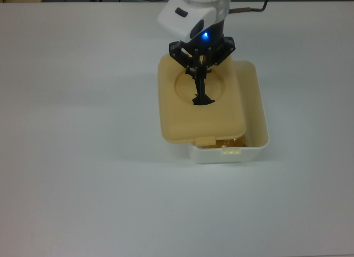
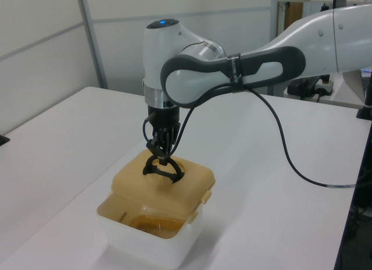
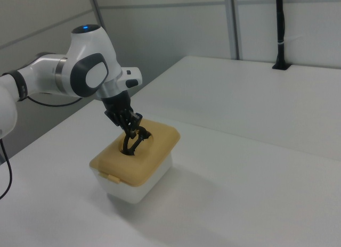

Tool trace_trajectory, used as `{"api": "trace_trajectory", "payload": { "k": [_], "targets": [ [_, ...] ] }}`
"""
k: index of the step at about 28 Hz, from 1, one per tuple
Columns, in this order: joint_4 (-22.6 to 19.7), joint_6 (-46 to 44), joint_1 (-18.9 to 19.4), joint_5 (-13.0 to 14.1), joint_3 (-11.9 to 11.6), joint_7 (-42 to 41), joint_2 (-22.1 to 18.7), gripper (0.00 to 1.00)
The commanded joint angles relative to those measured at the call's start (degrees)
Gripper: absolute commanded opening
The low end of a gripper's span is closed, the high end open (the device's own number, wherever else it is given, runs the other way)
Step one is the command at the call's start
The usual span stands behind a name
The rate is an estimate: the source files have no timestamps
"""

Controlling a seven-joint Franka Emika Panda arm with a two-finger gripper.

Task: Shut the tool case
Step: 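Lower the lid onto the box rim and press it down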

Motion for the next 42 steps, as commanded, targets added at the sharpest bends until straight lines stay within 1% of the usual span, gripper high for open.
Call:
{"api": "trace_trajectory", "payload": {
  "k": [1,4,7,12,23,30,31,32,33,34,35,42],
  "targets": [
    [1.0,-0.8,0.1,-1.8,1.0,2.3,1.3,0.00],
    [1.8,-0.7,0.1,-2.0,2.2,3.1,1.9,0.00],
    [2.5,-0.8,0.1,-2.4,2.7,4.0,1.9,0.00],
    [4.0,-1.4,0.1,-2.2,4.2,4.5,1.8,0.00],
    [4.1,-1.4,0.1,-2.3,4.9,5.1,1.8,0.00],
    [4.1,-1.0,0.1,-2.6,5.6,6.1,2.0,0.00],
    [4.1,-1.0,0.1,-3.0,6.1,6.5,2.1,0.01],
    [4.0,-1.0,0.1,-3.5,6.3,6.6,2.0,0.18],
    [4.0,-1.0,0.1,-3.8,6.8,6.8,2.1,0.49],
    [4.0,-1.0,0.0,-4.1,7.0,7.3,2.0,0.93],
    [4.0,-1.1,0.0,-4.3,7.2,7.8,2.0,1.00],
    [4.0,-1.2,0.0,-4.6,7.2,8.0,2.2,1.00]
  ]
}}
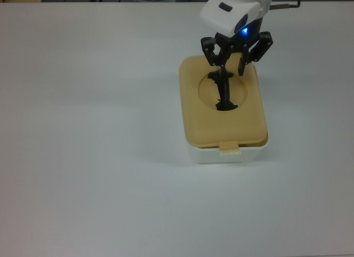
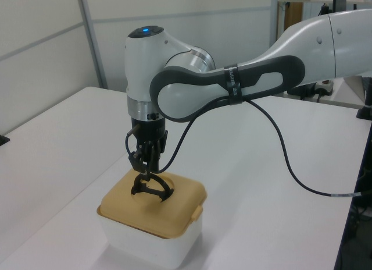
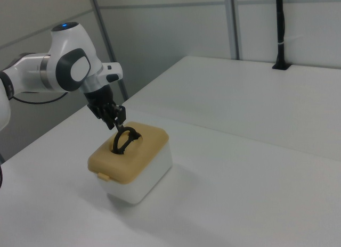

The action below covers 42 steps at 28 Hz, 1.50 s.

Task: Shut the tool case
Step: 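Lower the lid onto the box rim and press it down, then open the gripper, release the handle and raise the gripper away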

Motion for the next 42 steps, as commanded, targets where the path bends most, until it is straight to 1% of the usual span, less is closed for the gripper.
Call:
{"api": "trace_trajectory", "payload": {
  "k": [1,4,12,17,20,24,30,31,36,37,39,40,42],
  "targets": [
    [0.9,-1.1,0.0,-1.2,0.2,1.3,0.4,1.00],
    [1.0,-1.2,0.1,-1.9,0.3,1.4,1.0,1.00],
    [1.1,-1.1,0.0,-1.9,0.3,1.1,1.0,1.00],
    [1.1,-1.5,-0.3,-1.9,0.1,0.0,0.4,1.00],
    [1.1,-1.8,-0.4,-1.7,-0.4,-1.5,-0.4,1.00],
    [1.3,-4.7,-0.7,-1.2,-0.9,-3.7,-1.3,1.00],
    [1.6,-11.2,-1.1,-0.8,-5.0,-7.7,-3.1,1.00],
    [1.6,-12.4,-1.1,-0.6,-6.5,-8.9,-4.0,1.00],
    [1.7,-16.1,-1.1,1.2,-11.4,-13.2,-5.1,1.00],
    [1.7,-17.1,-1.1,1.5,-13.1,-14.8,-5.9,1.00],
    [1.7,-17.5,-1.1,1.5,-14.2,-15.8,-6.3,1.00],
    [1.7,-17.6,-1.1,1.5,-15.3,-16.0,-6.6,1.00],
    [1.7,-17.6,-1.1,1.4,-16.5,-16.4,-6.7,1.00]
  ]
}}
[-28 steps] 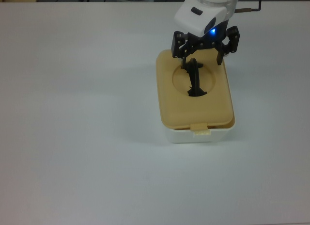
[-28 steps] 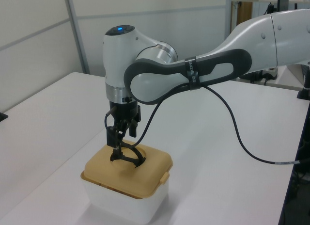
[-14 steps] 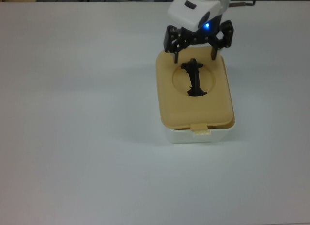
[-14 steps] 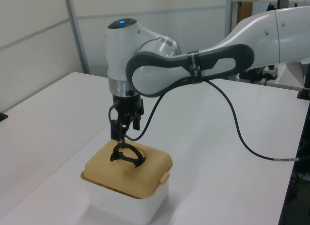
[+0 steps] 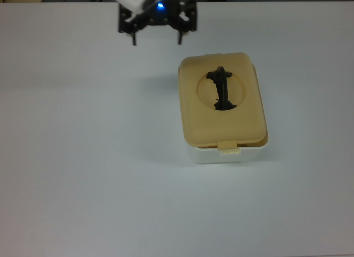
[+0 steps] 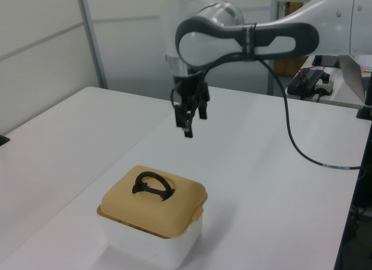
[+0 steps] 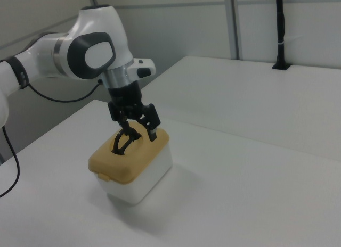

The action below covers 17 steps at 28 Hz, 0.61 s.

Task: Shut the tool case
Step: 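Open the gripper, release the handle and raise the gripper away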

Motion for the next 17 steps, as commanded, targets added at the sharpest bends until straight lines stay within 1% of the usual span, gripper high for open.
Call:
{"api": "trace_trajectory", "payload": {
  "k": [1,9,15,17],
  "targets": [
    [0.0,-1.7,0.4,1.0,-3.4,-2.5,-1.4,1.00],
    [0.0,-1.6,0.3,0.3,-6.5,-4.2,-2.0,1.00],
    [0.7,-1.4,0.3,-1.8,-6.4,-4.2,-2.2,1.00],
    [0.7,-1.2,0.3,-1.9,-6.4,-4.2,-2.2,1.00]
  ]
}}
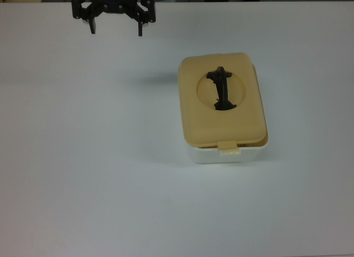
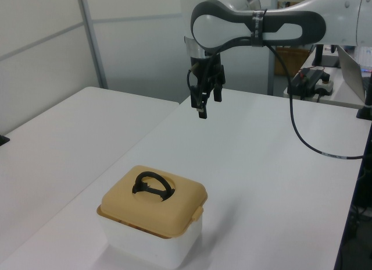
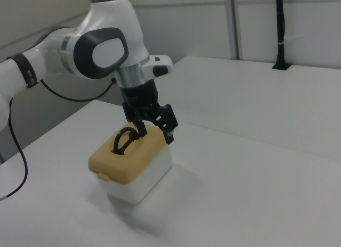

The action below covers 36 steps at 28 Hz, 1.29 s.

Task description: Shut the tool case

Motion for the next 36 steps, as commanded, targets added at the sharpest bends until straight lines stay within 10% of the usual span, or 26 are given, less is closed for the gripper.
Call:
{"api": "trace_trajectory", "payload": {
  "k": [1,36],
  "targets": [
    [0.5,-0.8,0.5,-1.3,-0.4,-1.1,-0.6,1.00],
    [1.5,-0.7,0.6,-0.5,0.2,-0.3,-0.7,1.00]
  ]
}}
